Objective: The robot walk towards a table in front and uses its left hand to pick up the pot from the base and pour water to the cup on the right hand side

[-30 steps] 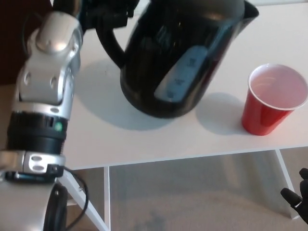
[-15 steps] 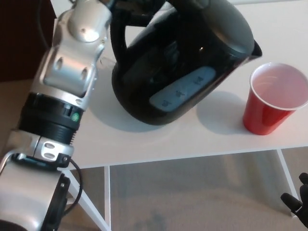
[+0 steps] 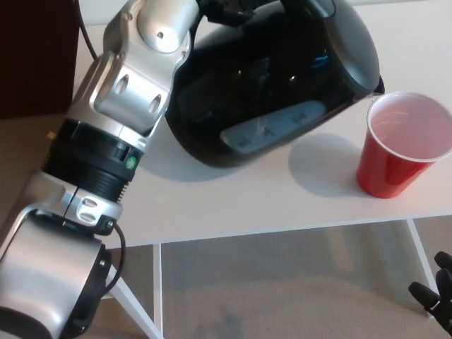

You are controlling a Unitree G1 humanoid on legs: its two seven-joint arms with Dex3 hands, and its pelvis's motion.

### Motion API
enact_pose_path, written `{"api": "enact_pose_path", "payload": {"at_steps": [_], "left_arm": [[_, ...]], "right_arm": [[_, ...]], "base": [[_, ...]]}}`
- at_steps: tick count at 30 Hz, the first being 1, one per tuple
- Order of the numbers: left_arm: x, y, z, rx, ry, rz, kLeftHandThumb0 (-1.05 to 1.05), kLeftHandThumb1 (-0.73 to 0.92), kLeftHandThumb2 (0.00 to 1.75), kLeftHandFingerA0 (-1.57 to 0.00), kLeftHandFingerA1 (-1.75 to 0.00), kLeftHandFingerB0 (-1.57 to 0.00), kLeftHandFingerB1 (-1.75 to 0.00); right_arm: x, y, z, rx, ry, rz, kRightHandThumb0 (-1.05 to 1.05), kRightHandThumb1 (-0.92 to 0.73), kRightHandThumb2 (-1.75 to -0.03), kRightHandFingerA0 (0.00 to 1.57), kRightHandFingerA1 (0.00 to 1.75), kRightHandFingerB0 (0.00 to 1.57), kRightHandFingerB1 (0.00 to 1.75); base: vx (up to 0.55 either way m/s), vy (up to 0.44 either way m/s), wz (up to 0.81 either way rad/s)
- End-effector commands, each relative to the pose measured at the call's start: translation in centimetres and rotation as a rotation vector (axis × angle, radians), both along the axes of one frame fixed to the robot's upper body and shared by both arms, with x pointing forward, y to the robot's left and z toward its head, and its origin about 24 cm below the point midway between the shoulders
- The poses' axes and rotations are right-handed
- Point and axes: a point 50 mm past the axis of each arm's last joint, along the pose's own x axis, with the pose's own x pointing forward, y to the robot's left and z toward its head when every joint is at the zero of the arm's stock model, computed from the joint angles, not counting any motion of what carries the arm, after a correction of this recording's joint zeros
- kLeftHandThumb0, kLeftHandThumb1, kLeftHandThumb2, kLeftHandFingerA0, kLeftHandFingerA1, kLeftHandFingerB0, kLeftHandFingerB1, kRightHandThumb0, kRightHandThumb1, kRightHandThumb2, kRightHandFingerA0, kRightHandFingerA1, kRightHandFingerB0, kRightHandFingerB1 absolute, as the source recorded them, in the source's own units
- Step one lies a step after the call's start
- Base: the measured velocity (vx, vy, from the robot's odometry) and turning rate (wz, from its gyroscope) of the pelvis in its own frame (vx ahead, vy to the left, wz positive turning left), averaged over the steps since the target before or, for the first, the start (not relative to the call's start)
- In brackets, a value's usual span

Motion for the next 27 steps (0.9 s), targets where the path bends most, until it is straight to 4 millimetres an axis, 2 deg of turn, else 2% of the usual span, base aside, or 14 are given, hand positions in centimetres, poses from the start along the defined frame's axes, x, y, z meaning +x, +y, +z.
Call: {"api": "enact_pose_path", "payload": {"at_steps": [1, 3, 4, 5, 6, 7, 12, 13, 17, 18, 20, 24, 25, 27], "left_arm": [[-0.6, -0.9, 3.3, 0.026, -0.148, -0.006, -0.12, 0.79, 0.7, -0.75, -1.69, -0.71, -1.36], [-0.6, -1.0, 3.5, 0.033, -0.15, -0.006, -0.12, 0.79, 0.7, -0.75, -1.69, -0.71, -1.36], [-0.7, -1.1, 3.8, 0.058, -0.168, -0.004, -0.11, 0.77, 0.67, -0.73, -1.73, -0.65, -1.47], [-0.8, -1.2, 4.3, 0.097, -0.194, 0.0, -0.11, 0.77, 0.67, -0.73, -1.73, -0.65, -1.47], [-0.9, -1.3, 4.5, 0.112, -0.214, 0.001, -0.14, 0.77, 0.64, -0.73, -1.74, -0.64, -1.46], [-0.9, -1.4, 4.7, 0.122, -0.229, 0.0, -0.15, 0.77, 0.61, -0.77, -1.73, -0.68, -1.31], [-1.3, -2.1, 5.4, 0.178, -0.27, -0.004, -0.18, 0.76, 0.63, -0.76, -1.7, -0.71, -1.27], [-1.4, -2.2, 5.5, 0.184, -0.288, -0.013, -0.13, 0.76, 0.64, -0.78, -1.71, -0.7, -1.28], [-1.6, -2.4, 5.6, 0.195, -0.315, -0.025, -0.13, 0.76, 0.64, -0.78, -1.71, -0.7, -1.28], [-2.4, -2.9, 5.8, 0.244, -0.383, -0.069, -0.22, 0.75, 0.59, -0.78, -1.73, -0.74, -1.15], [-2.9, -3.3, 5.9, 0.265, -0.409, -0.087, -0.18, 0.75, 0.6, -0.76, -1.72, -0.67, -1.31], [-2.9, -3.4, 5.9, 0.272, -0.416, -0.091, -0.18, 0.75, 0.6, -0.76, -1.72, -0.67, -1.31], [-3.5, -4.0, 6.1, 0.332, -0.454, -0.104, -0.11, 0.7, 0.62, -0.79, -1.65, -0.69, -1.32], [-3.8, -4.4, 6.0, 0.343, -0.474, -0.119, -0.09, 0.68, 0.65, -0.79, -1.67, -0.7, -1.39]], "right_arm": [[0.1, -0.6, 0.4, -0.031, -0.012, 0.009, -0.46, -0.56, -0.6, 0.37, 0.78, 0.46, 0.62], [0.2, -0.6, 0.4, -0.031, -0.011, 0.007, -0.46, -0.56, -0.6, 0.37, 0.78, 0.46, 0.62], [0.2, -0.7, 0.4, -0.031, -0.009, 0.008, -0.47, -0.54, -0.6, 0.38, 0.78, 0.44, 0.61], [0.2, -0.7, 0.4, -0.033, -0.007, 0.008, -0.47, -0.54, -0.6, 0.38, 0.78, 0.44, 0.61], [0.2, -0.8, 0.4, -0.029, -0.008, 0.006, -0.47, -0.55, -0.6, 0.34, 0.72, 0.46, 0.6], [0.2, -0.8, 0.4, -0.029, -0.006, 0.006, -0.48, -0.55, -0.6, 0.35, 0.75, 0.43, 0.57], [0.1, -0.9, 0.3, -0.043, 0.001, 0.016, -0.5, -0.56, -0.58, 0.37, 0.8, 0.46, 0.57], [0.1, -0.9, 0.3, -0.038, 0.002, 0.008, -0.48, -0.56, -0.6, 0.45, 0.83, 0.49, 0.59], [0.2, -0.8, 0.3, -0.03, 0.005, -0.002, -0.48, -0.56, -0.6, 0.45, 0.83, 0.49, 0.59], [0.4, -0.7, 0.4, -0.055, -0.002, 0.022, -0.48, -0.58, -0.62, 0.42, 0.81, 0.47, 0.62], [0.5, -0.7, 0.5, -0.053, -0.004, 0.026, -0.48, -0.58, -0.6, 0.4, 0.79, 0.41, 0.56], [0.6, -0.7, 0.5, -0.054, -0.006, 0.026, -0.48, -0.58, -0.6, 0.4, 0.79, 0.41, 0.56], [0.9, -0.7, 0.8, -0.043, -0.02, 0.017, -0.45, -0.59, -0.62, 0.41, 0.86, 0.45, 0.61], [0.8, -0.7, 0.7, -0.04, -0.019, 0.021, -0.45, -0.6, -0.62, 0.38, 0.84, 0.44, 0.61]], "base": [[0.0, 0.0, 0.0], [0.0, 0.0, 0.0], [0.0, 0.0, 0.0], [0.0, 0.0, 0.0], [0.0, 0.0, 0.0], [0.0, 0.0, 0.0], [0.0, 0.0, 0.0], [0.0, 0.0, 0.0], [0.0, 0.0, 0.0], [0.0, 0.0, 0.0], [0.0, 0.0, 0.0], [0.0, 0.0, 0.0], [0.0, 0.0, 0.0], [0.0, 0.0, 0.0]]}}
